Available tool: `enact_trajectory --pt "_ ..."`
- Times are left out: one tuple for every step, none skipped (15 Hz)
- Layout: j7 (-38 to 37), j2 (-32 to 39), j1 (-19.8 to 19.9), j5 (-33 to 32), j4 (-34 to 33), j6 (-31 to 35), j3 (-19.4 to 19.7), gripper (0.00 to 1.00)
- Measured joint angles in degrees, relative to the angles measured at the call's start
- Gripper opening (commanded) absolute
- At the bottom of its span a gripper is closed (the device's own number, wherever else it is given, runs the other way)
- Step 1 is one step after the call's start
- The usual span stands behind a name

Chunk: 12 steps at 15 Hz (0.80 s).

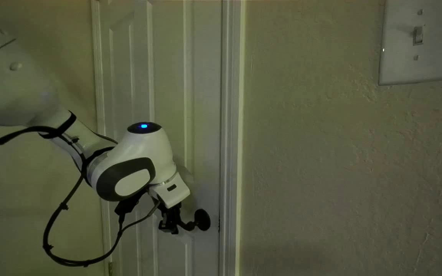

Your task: Open the door.

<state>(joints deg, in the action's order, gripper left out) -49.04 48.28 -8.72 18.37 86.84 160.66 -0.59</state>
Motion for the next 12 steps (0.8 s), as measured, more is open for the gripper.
enact_trajectory --pt "0.00 1.25 0.00 0.00 -0.82 0.00 0.20 0.16" --pt "0.00 2.42 0.01 0.00 -1.54 -0.01 0.44 0.16" --pt "0.00 3.37 0.02 0.00 -2.09 -0.01 0.67 0.16" --pt "0.00 4.12 0.01 0.00 -2.40 -0.02 0.85 0.16" --pt "0.00 4.71 0.01 0.00 -2.44 -0.19 1.02 0.16" --pt "-0.10 4.92 0.00 0.00 -2.24 -0.28 1.10 0.16" --pt "-0.24 4.81 0.00 0.07 -2.08 -0.35 1.11 0.16" --pt "-0.41 4.76 0.01 0.08 -1.99 -0.34 1.11 0.15" --pt "-0.46 4.75 0.00 0.08 -1.98 -0.34 1.11 0.15" --pt "-0.47 4.66 -0.02 0.09 -1.83 -0.30 1.10 0.15" --pt "-0.47 4.38 -0.03 0.09 -1.38 -0.19 1.02 0.14" --pt "-0.45 3.98 0.00 0.10 -0.73 -0.06 0.84 0.11"
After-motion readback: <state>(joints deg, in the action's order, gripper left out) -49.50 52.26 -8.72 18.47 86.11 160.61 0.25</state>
